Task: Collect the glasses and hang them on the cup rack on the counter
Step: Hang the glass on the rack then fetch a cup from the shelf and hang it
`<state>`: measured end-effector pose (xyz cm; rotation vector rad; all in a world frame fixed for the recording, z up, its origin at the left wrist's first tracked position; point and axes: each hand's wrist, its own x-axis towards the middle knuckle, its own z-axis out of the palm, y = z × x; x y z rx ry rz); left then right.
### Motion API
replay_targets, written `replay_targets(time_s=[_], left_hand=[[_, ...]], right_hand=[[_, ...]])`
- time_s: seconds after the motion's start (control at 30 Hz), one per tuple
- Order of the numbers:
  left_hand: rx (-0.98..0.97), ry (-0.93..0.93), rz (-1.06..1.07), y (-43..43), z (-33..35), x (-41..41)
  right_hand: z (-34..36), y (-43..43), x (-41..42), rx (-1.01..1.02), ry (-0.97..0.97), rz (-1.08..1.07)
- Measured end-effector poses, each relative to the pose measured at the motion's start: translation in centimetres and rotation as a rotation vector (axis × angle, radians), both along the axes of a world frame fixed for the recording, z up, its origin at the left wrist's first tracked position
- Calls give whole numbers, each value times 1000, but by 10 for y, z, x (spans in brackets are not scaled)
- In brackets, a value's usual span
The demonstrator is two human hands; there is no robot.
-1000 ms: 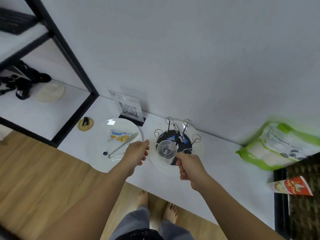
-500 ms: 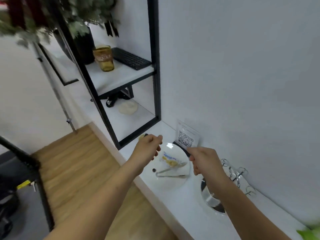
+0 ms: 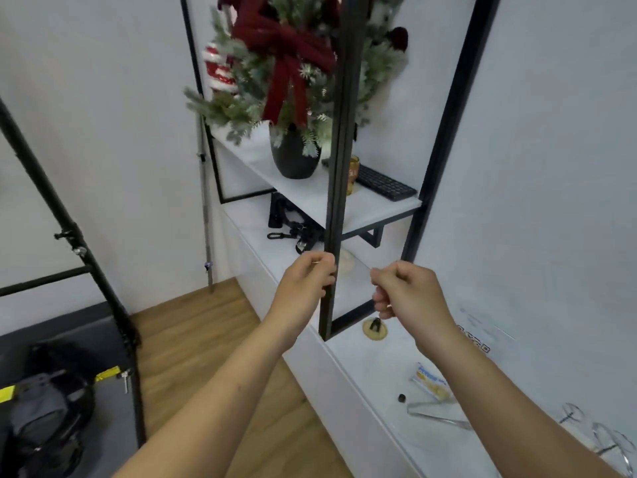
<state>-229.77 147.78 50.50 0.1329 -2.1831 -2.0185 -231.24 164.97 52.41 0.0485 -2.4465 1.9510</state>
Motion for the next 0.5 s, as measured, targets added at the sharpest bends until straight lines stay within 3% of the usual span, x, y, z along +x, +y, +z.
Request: replay_targets(time_s=[0.33, 0.5], left_hand=[[51, 104, 77, -122, 30, 12], [47, 103, 68, -149, 30, -18]], right_hand=[[16, -137, -26, -10, 160, 98], [13, -179, -71, -117, 177, 29]])
